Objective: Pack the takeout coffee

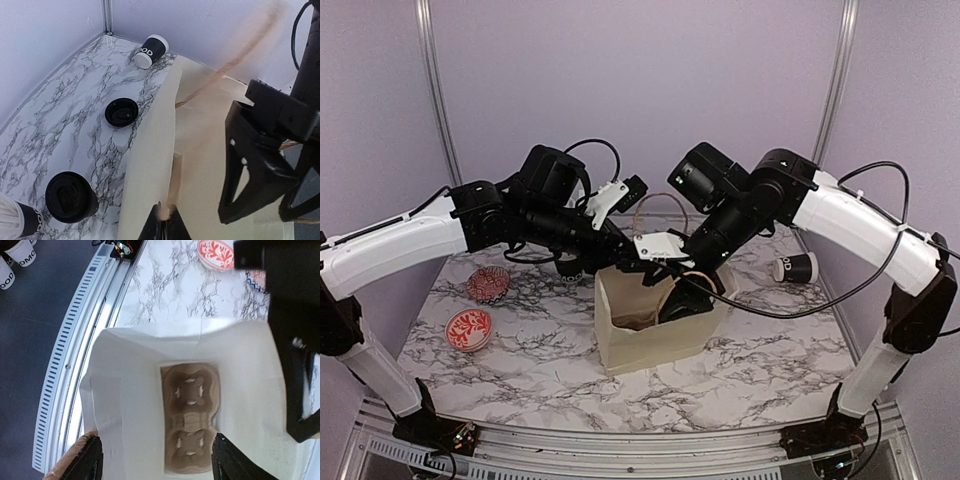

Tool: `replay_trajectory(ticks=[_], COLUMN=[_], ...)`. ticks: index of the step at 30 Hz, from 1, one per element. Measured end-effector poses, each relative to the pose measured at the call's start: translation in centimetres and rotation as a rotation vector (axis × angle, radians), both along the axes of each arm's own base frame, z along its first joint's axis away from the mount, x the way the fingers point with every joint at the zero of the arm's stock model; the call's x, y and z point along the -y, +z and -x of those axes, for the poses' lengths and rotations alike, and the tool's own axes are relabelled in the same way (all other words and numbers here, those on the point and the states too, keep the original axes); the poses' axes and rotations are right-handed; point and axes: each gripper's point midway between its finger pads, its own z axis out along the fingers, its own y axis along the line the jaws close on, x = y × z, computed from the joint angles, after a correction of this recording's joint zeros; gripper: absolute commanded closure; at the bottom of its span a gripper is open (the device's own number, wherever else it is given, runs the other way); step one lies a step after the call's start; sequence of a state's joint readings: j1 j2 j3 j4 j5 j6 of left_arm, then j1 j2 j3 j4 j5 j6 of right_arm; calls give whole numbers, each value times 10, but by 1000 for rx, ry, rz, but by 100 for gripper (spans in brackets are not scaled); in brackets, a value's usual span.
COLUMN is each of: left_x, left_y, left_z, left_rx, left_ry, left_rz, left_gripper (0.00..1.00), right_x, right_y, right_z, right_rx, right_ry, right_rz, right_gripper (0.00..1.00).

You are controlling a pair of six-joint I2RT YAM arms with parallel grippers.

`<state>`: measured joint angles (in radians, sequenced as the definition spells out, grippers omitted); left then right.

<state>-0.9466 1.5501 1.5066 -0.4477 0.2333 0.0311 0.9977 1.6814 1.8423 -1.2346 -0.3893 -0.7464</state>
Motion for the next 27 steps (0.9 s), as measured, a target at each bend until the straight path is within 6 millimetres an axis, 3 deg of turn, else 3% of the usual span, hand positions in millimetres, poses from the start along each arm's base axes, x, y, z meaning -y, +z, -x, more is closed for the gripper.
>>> replay_trajectory(ticks=[10, 19, 22, 27], left_x=[1, -32, -41, -39], left_y=[-12, -1, 5, 0], left_z=[-3, -1, 3, 5], left_rx=[-23, -13, -5, -26], left_ry=[3, 31, 33, 16], left_rz=[-45, -55, -40, -44], left_gripper=[100, 100, 100, 100], right_x=[11, 64, 74, 67], right_y=[64, 123, 126, 105], right_z=[11, -31, -32, -24], right_rx=[4, 13, 13, -93], right_ry=[52, -59, -73, -41], right_rz=[-175, -365, -395, -387], right_gripper=[28, 24, 24, 24])
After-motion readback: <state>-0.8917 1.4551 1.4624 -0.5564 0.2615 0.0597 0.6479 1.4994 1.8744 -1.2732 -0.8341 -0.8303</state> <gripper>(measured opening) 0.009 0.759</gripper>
